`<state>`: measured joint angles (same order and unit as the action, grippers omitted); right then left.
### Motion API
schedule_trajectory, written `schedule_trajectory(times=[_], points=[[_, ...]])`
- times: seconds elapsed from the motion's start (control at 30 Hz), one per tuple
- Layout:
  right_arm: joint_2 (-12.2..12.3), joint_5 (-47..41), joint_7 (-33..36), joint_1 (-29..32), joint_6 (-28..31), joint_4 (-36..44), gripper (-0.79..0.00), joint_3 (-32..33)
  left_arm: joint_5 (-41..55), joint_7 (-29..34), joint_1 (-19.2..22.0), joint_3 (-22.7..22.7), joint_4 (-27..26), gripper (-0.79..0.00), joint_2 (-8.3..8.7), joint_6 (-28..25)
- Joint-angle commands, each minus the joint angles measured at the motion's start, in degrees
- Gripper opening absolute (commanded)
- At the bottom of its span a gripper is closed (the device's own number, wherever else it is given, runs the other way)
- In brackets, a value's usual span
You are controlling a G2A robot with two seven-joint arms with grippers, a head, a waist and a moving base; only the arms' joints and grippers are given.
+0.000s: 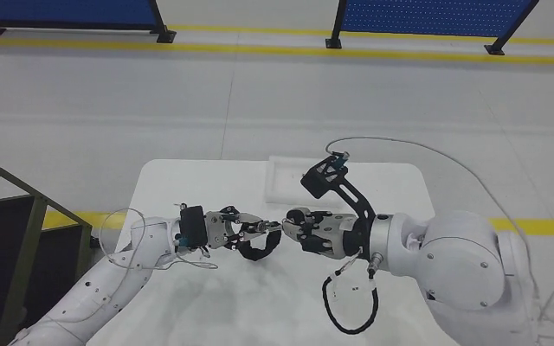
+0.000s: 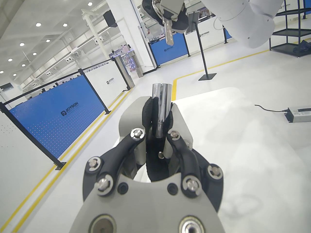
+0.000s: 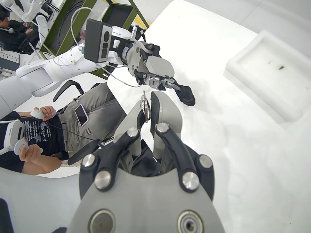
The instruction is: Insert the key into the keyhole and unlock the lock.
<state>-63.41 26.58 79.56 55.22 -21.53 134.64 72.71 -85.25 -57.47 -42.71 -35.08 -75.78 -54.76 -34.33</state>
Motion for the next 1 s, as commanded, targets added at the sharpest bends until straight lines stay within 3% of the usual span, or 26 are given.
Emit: schedule_trajectory(times=[0.0,0.47,0.97], points=[[0.05,0.62,0.21,-0.65,-1.25,0.0,-0.785,-0.77,0.03,-0.96,0.15,0.11,0.85,-0.785,-0.53,0.63],[0.85,12.78,-1.43,-3.02,-4.63,0.0,-0.785,-8.65,-2.98,-1.82,0.57,-0.63,3.36,-0.785,-2.55,2.42],[1.48,13.04,-3.82,-2.93,-7.02,0.0,-0.785,-11.28,-6.11,0.14,-1.43,-3.76,1.89,-0.785,-2.86,4.82]])
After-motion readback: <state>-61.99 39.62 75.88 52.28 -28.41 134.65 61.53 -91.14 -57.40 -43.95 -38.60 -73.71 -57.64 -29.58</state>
